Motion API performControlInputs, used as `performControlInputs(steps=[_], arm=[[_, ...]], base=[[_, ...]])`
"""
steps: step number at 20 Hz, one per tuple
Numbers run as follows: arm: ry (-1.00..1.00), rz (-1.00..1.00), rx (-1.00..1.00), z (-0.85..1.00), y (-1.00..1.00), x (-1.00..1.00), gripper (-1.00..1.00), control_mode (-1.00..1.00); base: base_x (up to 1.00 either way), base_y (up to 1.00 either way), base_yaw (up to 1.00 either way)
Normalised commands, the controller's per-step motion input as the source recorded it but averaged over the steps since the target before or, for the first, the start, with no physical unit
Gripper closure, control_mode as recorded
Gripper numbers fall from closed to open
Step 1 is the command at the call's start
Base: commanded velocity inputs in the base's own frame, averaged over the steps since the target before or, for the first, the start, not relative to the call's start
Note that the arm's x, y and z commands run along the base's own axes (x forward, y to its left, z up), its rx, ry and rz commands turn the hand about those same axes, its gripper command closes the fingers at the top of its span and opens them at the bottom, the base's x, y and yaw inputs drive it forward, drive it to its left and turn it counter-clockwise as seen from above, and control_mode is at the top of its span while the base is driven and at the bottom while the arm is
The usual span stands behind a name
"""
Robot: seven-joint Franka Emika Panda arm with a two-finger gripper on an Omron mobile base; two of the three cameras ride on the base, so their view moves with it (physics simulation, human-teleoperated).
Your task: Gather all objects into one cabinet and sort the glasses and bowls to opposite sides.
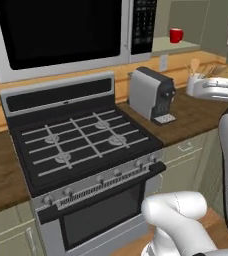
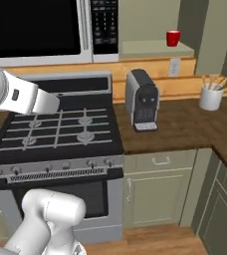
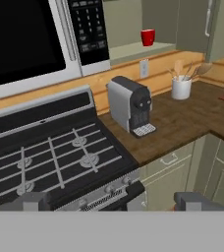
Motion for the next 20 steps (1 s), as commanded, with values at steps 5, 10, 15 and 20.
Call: performControlInputs(steps=[5,10,15,20], arm=[[0.00,0.00,0.00,0.00,0.00,0.00,-1.00,1.00],[0.00,0.00,0.00,0.00,0.00,0.00,-1.00,1.00],[0.00,0.00,0.00,0.00,0.00,0.00,-1.00,1.00],[0.00,0.00,0.00,0.00,0.00,0.00,-1.00,1.00]], base=[[0.22,-0.48,0.36],[0.13,-0.38,0.04],[0.13,-0.09,0.06],[0.18,-0.21,0.18]])
